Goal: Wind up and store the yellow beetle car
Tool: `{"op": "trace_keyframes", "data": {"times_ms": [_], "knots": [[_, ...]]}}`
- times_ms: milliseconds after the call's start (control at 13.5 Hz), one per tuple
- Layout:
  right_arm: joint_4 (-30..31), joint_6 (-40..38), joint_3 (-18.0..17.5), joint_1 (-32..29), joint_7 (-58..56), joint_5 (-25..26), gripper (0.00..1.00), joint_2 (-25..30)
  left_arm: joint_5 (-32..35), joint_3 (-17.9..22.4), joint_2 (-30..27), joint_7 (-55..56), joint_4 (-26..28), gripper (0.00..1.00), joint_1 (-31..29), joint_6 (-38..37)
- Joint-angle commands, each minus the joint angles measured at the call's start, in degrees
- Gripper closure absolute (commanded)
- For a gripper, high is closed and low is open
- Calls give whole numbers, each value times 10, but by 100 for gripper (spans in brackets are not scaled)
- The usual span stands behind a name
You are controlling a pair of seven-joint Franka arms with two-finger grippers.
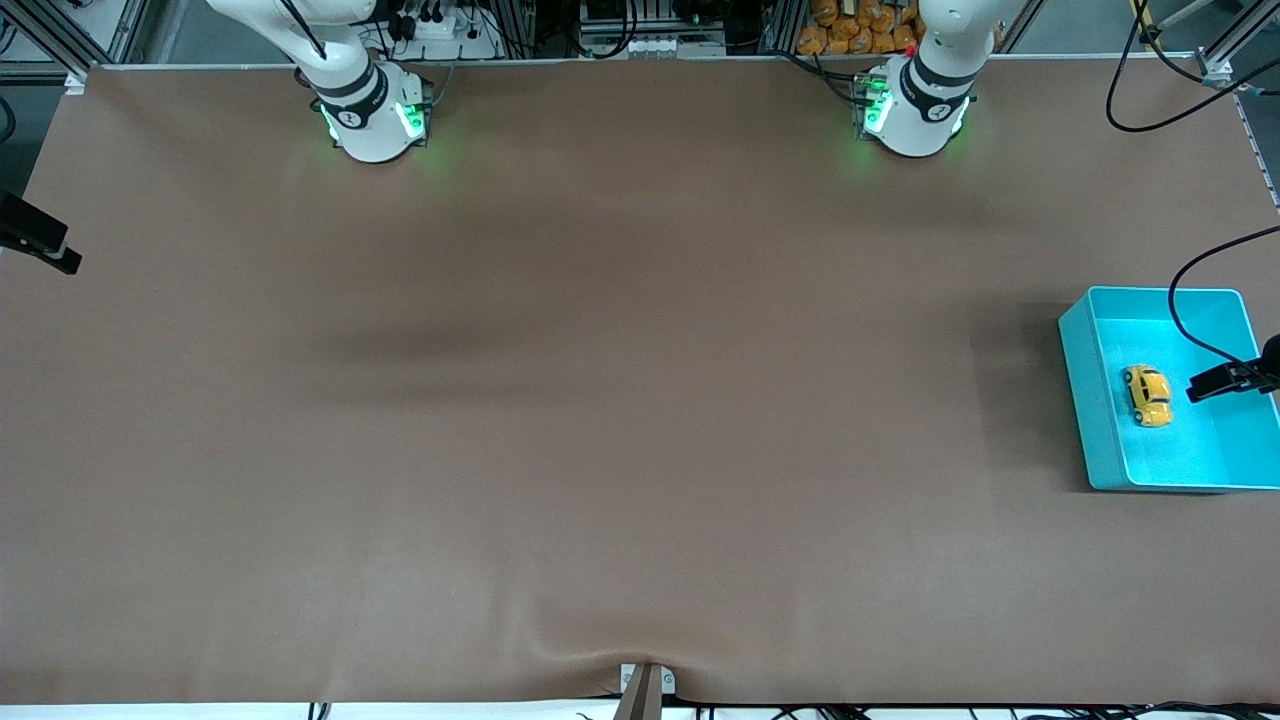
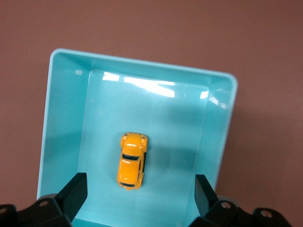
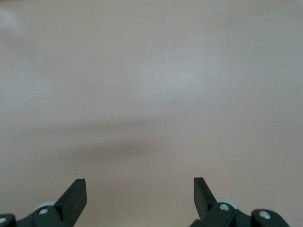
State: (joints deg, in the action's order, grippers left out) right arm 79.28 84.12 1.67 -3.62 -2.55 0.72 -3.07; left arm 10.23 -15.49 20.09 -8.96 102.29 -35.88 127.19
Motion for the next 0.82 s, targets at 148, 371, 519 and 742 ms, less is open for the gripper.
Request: {"op": "trace_keyframes", "data": {"times_ms": [148,371,519,742], "knots": [[1,-6,-3,-2,10,7,0,9,8,-41,-62,46,2,0,-3,-63],[1,-6,-3,-2,10,7,0,9,8,-90,-105,94,1,0,-3,-121],[1,-6,-3,-2,10,7,0,9,8,-117,-135,94,-2,0,-3,-164],[1,-6,-3,-2,11,7,0,9,6,-146,-164,95,-18,0,-2,-237]]}}
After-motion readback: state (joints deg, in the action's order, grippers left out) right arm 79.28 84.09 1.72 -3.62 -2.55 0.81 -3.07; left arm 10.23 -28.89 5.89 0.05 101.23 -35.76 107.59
